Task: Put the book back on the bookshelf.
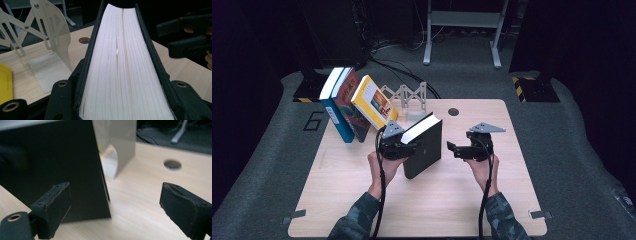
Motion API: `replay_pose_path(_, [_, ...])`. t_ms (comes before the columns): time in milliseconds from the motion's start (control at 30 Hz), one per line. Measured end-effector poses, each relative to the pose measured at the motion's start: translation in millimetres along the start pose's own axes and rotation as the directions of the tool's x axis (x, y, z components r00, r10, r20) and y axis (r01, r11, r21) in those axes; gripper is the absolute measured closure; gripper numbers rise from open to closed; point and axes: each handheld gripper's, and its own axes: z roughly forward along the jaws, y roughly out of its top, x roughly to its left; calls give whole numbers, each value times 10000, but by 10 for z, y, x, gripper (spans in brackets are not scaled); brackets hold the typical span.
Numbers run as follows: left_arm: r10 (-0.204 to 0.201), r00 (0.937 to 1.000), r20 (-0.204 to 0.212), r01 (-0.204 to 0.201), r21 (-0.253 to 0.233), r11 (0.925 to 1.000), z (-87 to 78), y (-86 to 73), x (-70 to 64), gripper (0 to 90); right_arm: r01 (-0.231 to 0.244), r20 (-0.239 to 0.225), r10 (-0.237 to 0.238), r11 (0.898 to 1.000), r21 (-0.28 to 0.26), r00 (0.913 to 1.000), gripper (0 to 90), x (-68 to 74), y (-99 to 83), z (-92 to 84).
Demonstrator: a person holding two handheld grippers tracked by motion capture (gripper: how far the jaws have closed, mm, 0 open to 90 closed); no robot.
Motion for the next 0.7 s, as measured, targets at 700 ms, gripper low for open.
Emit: replay_pose_path(700, [434,9989,192,-452,1087,9930,-4,102,-18,494,-1025,1309,800,9791,1756,9882,81,-613,-1205,121])
